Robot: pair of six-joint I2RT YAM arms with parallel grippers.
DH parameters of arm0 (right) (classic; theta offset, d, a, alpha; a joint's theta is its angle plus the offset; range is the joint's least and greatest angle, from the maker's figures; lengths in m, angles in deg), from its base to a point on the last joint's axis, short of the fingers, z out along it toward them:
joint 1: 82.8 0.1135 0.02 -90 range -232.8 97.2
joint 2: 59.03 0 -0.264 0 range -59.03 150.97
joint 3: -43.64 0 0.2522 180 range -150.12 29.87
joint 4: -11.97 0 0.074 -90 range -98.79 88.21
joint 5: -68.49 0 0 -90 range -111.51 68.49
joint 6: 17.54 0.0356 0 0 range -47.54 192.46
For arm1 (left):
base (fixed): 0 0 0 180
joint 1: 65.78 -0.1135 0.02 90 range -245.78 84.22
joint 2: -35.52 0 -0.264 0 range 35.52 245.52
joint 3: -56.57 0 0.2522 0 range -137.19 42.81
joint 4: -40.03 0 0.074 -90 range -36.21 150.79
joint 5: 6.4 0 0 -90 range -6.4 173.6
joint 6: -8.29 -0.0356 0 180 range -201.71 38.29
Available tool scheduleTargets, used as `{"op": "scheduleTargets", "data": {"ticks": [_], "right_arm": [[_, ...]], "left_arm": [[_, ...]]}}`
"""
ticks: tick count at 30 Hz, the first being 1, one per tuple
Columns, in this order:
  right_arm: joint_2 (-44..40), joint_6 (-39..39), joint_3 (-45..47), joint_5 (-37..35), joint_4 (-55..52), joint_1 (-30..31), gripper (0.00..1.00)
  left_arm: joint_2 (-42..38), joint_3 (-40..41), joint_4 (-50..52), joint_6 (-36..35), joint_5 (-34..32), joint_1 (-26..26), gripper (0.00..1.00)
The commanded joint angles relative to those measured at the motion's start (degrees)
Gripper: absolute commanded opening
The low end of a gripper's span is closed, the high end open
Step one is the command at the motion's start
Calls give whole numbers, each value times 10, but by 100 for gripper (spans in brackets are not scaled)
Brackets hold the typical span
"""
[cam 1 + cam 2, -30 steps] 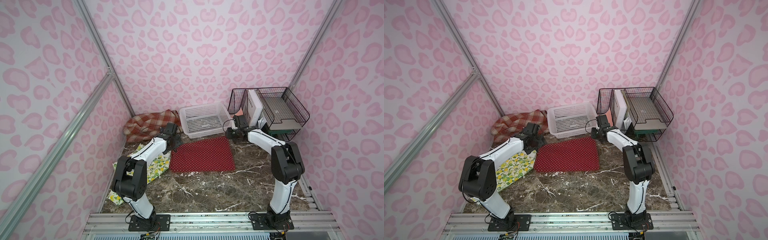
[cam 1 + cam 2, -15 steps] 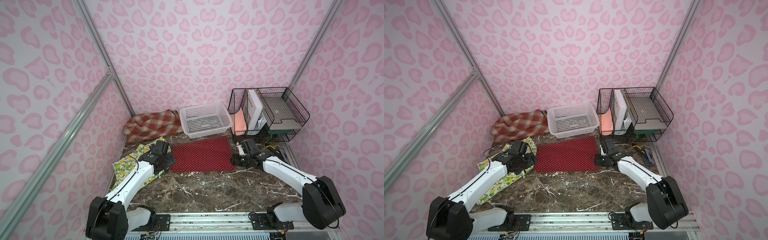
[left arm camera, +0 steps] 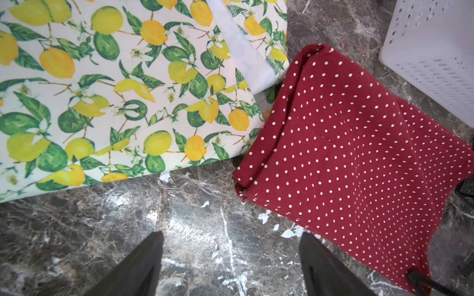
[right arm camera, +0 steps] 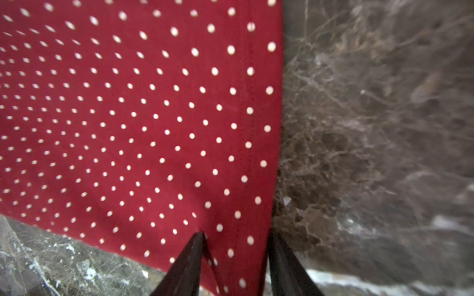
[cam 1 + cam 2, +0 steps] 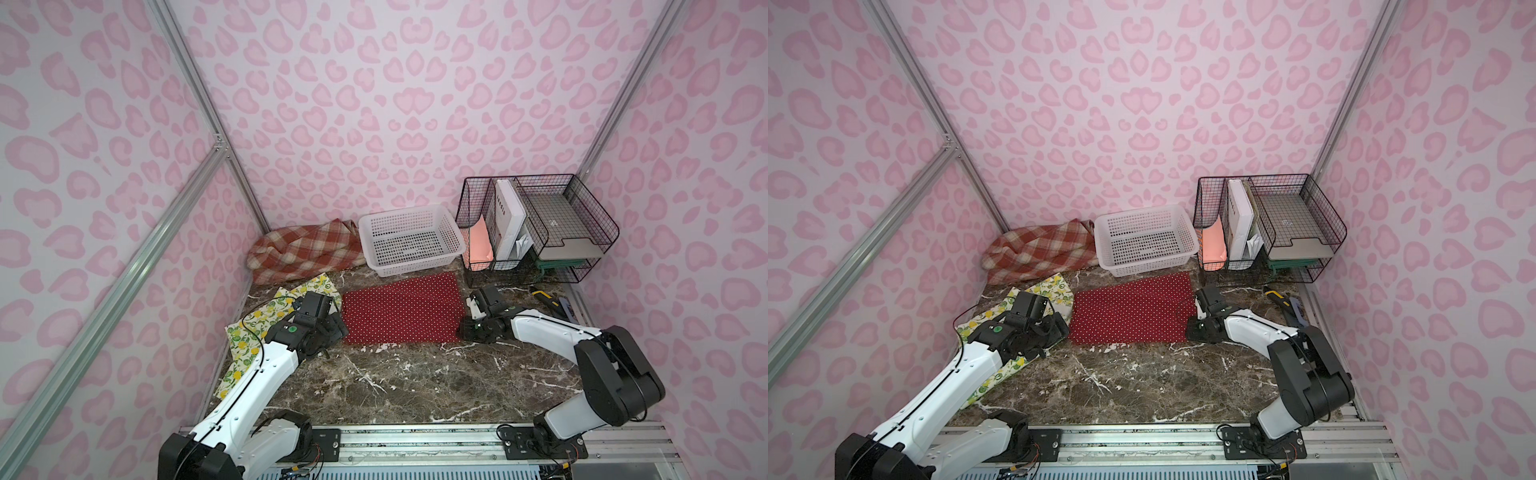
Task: Roll up the skirts
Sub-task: Adjust the skirt at the center of the board.
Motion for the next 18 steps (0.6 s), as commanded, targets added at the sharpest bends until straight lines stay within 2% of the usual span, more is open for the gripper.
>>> {"op": "scheduleTargets", "data": {"ticks": [1, 3, 7, 14, 18], "right_arm": [[21, 15, -3, 6, 1, 8, 41], [21, 19, 8, -1, 1, 12, 33], [4, 20, 23, -4, -11, 6, 0], [-113, 12, 93, -38, -130, -29, 0], [-159, 62, 91, -50, -158, -46, 0]], "left_arm": [[-3, -5, 19, 0, -1, 0, 86], [-8, -4, 21, 0, -2, 0, 86], [-14, -3, 16, -1, -4, 0, 86], [-7, -9, -3, -3, 5, 2, 84], [4, 3, -33, 6, 17, 19, 83]]}}
